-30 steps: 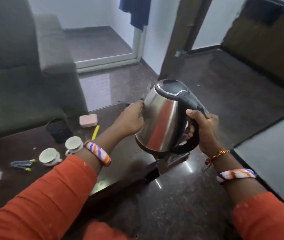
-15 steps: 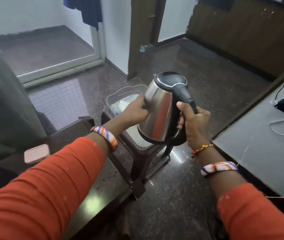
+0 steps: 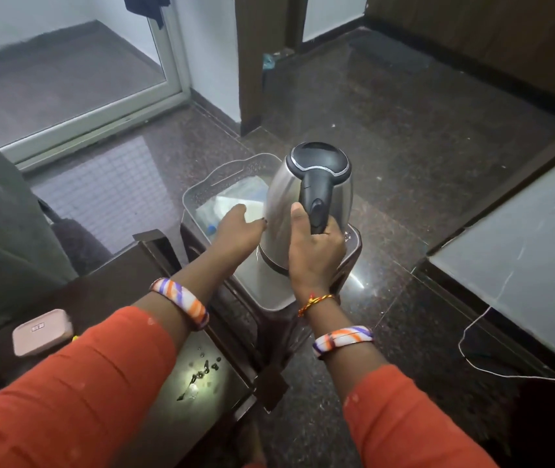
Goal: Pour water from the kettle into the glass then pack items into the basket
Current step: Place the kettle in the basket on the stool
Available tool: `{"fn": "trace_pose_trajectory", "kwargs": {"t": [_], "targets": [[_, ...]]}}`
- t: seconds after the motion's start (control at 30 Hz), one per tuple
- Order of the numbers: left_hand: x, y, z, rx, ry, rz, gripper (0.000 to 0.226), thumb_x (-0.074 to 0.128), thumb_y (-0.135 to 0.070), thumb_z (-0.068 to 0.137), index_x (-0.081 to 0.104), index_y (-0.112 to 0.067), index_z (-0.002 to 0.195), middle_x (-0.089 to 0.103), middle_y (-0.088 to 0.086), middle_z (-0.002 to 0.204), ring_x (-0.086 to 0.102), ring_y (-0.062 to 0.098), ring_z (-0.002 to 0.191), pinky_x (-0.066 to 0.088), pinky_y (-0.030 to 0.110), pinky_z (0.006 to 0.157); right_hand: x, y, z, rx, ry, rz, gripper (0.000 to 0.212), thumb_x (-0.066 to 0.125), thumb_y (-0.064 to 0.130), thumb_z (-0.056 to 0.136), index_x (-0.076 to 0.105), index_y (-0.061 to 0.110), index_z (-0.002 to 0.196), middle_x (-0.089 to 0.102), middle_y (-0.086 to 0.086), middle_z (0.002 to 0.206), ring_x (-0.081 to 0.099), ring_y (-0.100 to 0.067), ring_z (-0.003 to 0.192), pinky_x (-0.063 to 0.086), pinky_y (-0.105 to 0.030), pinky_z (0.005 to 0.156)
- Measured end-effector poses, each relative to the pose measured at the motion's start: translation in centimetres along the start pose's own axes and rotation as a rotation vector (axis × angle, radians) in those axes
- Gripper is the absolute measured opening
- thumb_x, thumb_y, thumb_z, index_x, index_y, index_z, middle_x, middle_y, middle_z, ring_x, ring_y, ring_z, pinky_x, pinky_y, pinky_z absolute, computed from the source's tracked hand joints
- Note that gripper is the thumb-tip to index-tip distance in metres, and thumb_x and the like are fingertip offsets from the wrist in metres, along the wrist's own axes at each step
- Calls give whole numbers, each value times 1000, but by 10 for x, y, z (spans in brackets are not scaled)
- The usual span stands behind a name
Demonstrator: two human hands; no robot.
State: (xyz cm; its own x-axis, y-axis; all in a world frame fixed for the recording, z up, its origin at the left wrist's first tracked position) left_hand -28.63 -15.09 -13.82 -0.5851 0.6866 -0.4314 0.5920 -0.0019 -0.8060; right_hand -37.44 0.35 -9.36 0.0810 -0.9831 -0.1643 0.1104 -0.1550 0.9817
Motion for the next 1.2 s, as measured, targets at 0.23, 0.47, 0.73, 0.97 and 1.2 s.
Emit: {"fn": "trace_pose_trajectory", "kwargs": {"t": [0.23,0.47,0.73,0.97,1.2], "targets": [[-7,22,2,-3,44,83,39,54,-16,88,52,-5,126,52,15,134,49,27,125,42,45,105,16,-43,-17,105,2,24,41,67,40,76,64,3,94,71,-10,88,65,-21,82,50,-29,75],[-13,31,-14,51,72,215,34,50,-11,89,55,-6,122,58,21,127,55,36,117,44,43,99,42,-74,-53,309,17,74,51,70,38,74,57,5,111,67,-18,109,61,-33,104,48,-43,92],[-36,64,-35,32,32,258,29,47,-6,89,61,-4,114,66,21,111,62,33,95,48,36,82,66,-78,-66,553,-104,142,57,68,43,75,57,-2,108,61,-26,112,56,-40,107,42,-52,96],[-64,87,-50,6,-45,255,26,48,-8,90,62,-6,113,64,24,113,59,41,103,47,36,81,63,-62,-89,801,251,173,43,51,20,93,45,-16,116,46,-33,130,42,-35,128,37,-37,98],[-93,85,-30,59,-68,273,27,51,-9,88,63,-7,112,67,15,112,60,23,98,40,24,80,89,-31,-136,65,509,-135,25,48,7,79,53,11,103,54,-7,101,49,-14,92,36,-20,86]]}}
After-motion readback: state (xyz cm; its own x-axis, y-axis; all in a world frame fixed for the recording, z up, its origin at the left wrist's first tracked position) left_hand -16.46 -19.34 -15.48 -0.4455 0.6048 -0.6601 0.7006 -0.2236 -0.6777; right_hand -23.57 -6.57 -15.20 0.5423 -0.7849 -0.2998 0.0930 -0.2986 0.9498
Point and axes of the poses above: each hand's wrist, its own z-axis towards the middle knuckle, its own x-axis out of the palm, y = z × x, the point moved 10 cm from there along z, towards the middle knuckle
